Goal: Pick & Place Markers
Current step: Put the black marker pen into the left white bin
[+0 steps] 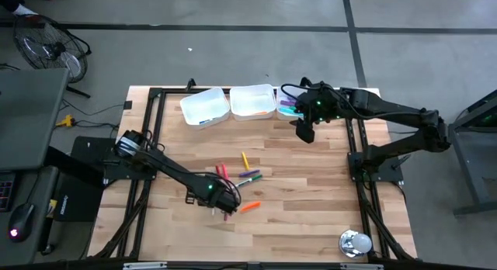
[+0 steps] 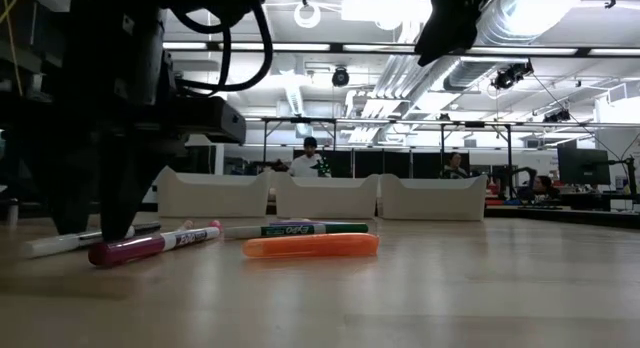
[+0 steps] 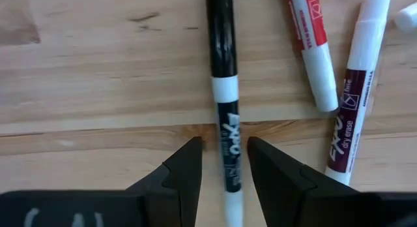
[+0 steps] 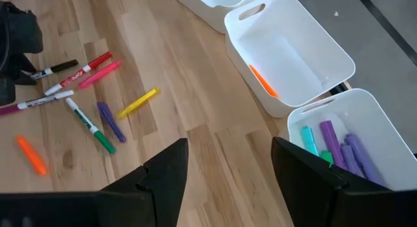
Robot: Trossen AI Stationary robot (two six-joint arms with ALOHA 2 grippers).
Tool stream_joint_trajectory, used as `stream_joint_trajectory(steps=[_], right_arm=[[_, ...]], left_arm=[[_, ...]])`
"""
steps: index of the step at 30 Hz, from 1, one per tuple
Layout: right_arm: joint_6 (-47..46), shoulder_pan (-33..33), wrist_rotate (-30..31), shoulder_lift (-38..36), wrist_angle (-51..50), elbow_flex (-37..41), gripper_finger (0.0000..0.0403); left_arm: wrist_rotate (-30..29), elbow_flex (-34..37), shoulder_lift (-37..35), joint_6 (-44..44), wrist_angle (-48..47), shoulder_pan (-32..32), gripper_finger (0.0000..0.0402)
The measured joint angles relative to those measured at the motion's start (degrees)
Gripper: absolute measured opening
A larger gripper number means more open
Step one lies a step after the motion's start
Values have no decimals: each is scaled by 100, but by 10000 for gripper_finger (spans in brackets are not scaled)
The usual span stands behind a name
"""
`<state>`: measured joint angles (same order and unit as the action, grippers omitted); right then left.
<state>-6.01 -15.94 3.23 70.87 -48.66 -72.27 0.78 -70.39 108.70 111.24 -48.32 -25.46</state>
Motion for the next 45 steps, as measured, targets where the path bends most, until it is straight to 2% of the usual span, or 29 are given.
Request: stream_joint_trajectory(steps=[13, 20, 27, 40, 45], right_arm=[[-62, 0, -21, 0, -82, 0, 209], [-60, 0, -21, 0, -236, 0, 209], [-60, 0, -21, 0, -317, 0, 209], [-53, 0, -21, 0, -387, 0, 209], [-45, 0, -7, 0, -385, 0, 209]], left_arm=[[102, 166, -5, -190, 315, 2, 122], [344, 733, -40, -159, 829, 9, 70], [372, 911, -61, -658, 947, 9, 25], [336, 918, -63, -1202, 947, 5, 25], [117, 953, -256, -1206, 848, -15, 22]])
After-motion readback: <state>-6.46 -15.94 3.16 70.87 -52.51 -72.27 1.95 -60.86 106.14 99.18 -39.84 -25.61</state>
